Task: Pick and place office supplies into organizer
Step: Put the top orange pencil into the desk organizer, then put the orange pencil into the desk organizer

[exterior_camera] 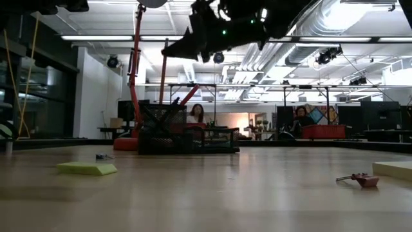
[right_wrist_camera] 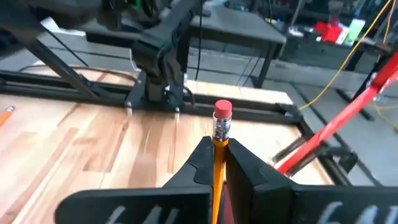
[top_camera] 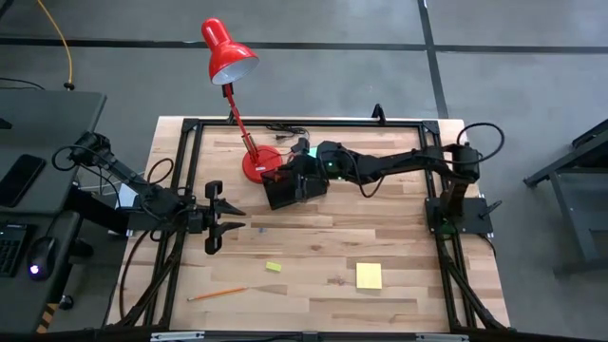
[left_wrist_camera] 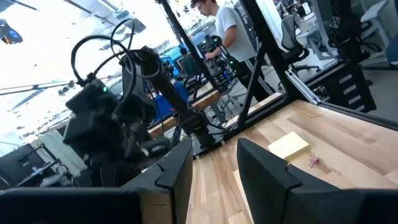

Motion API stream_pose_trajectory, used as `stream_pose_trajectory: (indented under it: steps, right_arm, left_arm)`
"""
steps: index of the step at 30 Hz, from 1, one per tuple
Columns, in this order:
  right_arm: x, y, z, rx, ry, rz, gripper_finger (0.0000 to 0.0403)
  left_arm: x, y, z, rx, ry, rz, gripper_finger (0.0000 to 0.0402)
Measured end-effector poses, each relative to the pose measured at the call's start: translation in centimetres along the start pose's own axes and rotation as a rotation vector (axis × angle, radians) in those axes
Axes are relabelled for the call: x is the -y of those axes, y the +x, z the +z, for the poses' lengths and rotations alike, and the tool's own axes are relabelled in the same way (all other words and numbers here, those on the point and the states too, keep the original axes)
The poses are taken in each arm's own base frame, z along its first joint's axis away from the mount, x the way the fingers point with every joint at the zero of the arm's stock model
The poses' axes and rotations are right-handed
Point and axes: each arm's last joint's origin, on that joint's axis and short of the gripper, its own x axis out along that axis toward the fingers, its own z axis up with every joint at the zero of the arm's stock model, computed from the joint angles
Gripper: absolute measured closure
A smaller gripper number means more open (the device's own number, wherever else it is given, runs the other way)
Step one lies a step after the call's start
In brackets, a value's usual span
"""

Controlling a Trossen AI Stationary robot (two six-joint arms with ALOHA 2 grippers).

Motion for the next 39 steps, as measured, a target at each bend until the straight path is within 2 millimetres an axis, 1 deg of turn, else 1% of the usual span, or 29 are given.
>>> stream_pose_trajectory:
  steps: [5,9,15,21,24,27,31,37,39]
  right_arm:
    - [0.3,0.8,-1.4,-0.011,0.020,0.040,0.0403]
    - [0.3,0.9,-1.3,0.008,0.018,0.038,0.0390]
    - [0.3,0.9,-1.3,0.009,0.041,0.015,0.0347]
    - [0.1,1.6,-2.8,-0.039,0.055,0.025,0.0292]
    - [-0.3,1.8,-2.9,-0.037,0.017,0.024,0.0268]
    - [-0.9,1.7,-2.5,-0.031,-0.026,0.035,0.0256]
    - [-2.3,0.8,-0.8,-0.019,-0.058,0.052,0.0254]
    - [-5.4,0.0,-0.1,-0.086,-0.021,0.138,0.0254]
    - [-6.4,-0.1,-0.2,-0.119,0.003,0.160,0.0253]
  left_arm:
    - [0.0,0.0,0.0,-0.001,0.002,0.000,0.0286]
    - [0.0,0.0,0.0,-0.003,0.003,-0.002,0.0286]
    - [0.0,0.0,-0.1,-0.005,0.001,-0.003,0.0286]
    - [0.1,0.0,-0.1,-0.007,0.002,-0.005,0.0284]
    - [0.1,0.0,-0.1,-0.013,0.006,-0.009,0.0284]
    - [0.4,0.0,-0.6,-0.057,0.021,-0.031,0.0284]
    - [1.3,0.1,-1.8,-0.169,-0.003,-0.094,0.0284]
    - [2.3,0.3,-3.1,-0.291,-0.196,-0.148,0.0284]
    - [2.8,0.3,-3.5,-0.334,-0.290,-0.180,0.0284]
